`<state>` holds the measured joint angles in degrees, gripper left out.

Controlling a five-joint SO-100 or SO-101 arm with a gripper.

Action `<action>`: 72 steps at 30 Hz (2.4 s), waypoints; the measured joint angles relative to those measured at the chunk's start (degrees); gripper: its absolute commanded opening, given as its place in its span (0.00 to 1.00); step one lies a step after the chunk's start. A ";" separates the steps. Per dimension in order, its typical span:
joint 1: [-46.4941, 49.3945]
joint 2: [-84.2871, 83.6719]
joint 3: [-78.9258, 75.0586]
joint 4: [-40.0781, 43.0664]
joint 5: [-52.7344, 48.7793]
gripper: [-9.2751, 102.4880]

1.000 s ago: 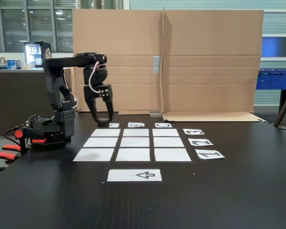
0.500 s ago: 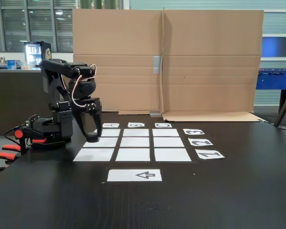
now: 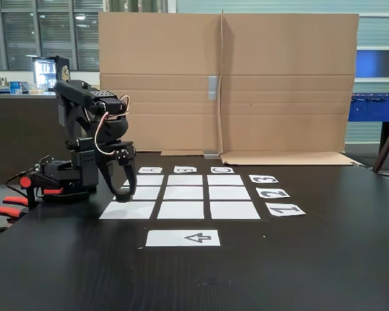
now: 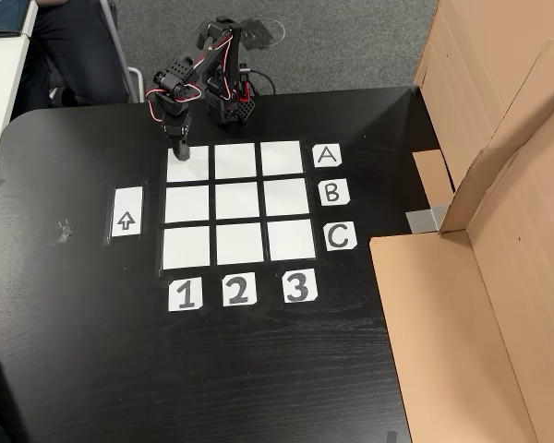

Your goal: Pick up a new token and place it in the grid on square A1.

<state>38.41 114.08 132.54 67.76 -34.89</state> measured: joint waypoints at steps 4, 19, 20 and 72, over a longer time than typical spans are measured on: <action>0.09 0.00 1.14 -0.88 0.00 0.09; 0.53 -7.73 1.93 -7.38 -0.70 0.09; 0.53 -8.17 1.85 -7.65 -0.70 0.09; 0.18 -5.27 2.37 -4.75 -3.43 0.34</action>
<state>38.58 108.81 134.91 63.02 -38.32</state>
